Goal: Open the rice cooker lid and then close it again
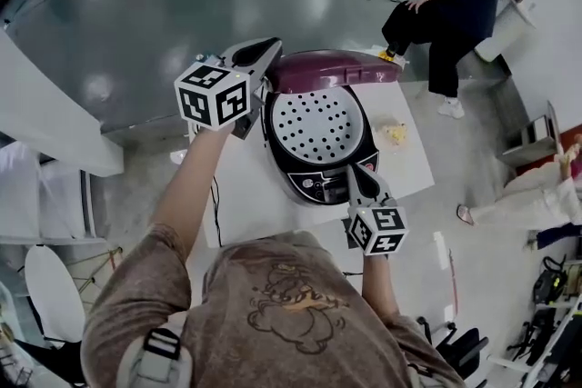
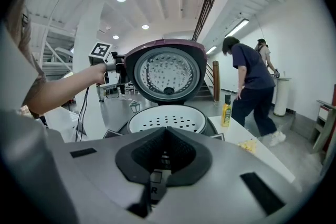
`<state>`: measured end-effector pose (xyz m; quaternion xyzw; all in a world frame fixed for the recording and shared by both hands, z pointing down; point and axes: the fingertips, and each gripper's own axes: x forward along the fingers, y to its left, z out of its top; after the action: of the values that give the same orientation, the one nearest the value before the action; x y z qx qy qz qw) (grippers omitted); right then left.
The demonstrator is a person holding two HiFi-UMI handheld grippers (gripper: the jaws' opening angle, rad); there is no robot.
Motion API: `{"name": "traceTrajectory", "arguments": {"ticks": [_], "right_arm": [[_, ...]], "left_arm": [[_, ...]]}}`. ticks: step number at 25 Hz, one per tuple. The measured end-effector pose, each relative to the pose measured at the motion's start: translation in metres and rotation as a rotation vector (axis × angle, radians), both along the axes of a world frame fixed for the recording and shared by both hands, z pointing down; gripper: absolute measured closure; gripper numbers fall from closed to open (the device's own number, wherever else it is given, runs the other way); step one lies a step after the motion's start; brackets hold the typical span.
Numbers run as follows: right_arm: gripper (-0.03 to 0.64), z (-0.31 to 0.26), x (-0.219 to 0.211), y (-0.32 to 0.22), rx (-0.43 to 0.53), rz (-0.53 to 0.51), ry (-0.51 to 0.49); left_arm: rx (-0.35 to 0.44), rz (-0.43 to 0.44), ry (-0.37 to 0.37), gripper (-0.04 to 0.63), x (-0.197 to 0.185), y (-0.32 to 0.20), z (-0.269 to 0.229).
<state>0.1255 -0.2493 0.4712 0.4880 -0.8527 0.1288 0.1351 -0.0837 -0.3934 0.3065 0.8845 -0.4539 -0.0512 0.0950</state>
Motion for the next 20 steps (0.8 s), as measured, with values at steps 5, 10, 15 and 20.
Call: {"name": "traceTrajectory", "arguments": {"ticks": [5, 10, 15, 20], "right_arm": [[0.612, 0.0, 0.0, 0.001, 0.002, 0.004, 0.005], [0.612, -0.001, 0.0, 0.0, 0.016, 0.015, 0.015], [0.612, 0.0, -0.001, 0.0, 0.024, 0.02, 0.023], [0.612, 0.0, 0.0, 0.0, 0.025, 0.023, 0.027]], "left_arm": [[0.008, 0.0, 0.014, 0.575, -0.007, -0.012, -0.004], [0.03, 0.008, 0.009, 0.575, -0.014, -0.026, -0.007], [0.044, -0.022, 0.013, 0.575, -0.029, -0.04, -0.009], [0.054, -0.037, 0.047, 0.575, -0.044, -0.055, -0.01]]}}
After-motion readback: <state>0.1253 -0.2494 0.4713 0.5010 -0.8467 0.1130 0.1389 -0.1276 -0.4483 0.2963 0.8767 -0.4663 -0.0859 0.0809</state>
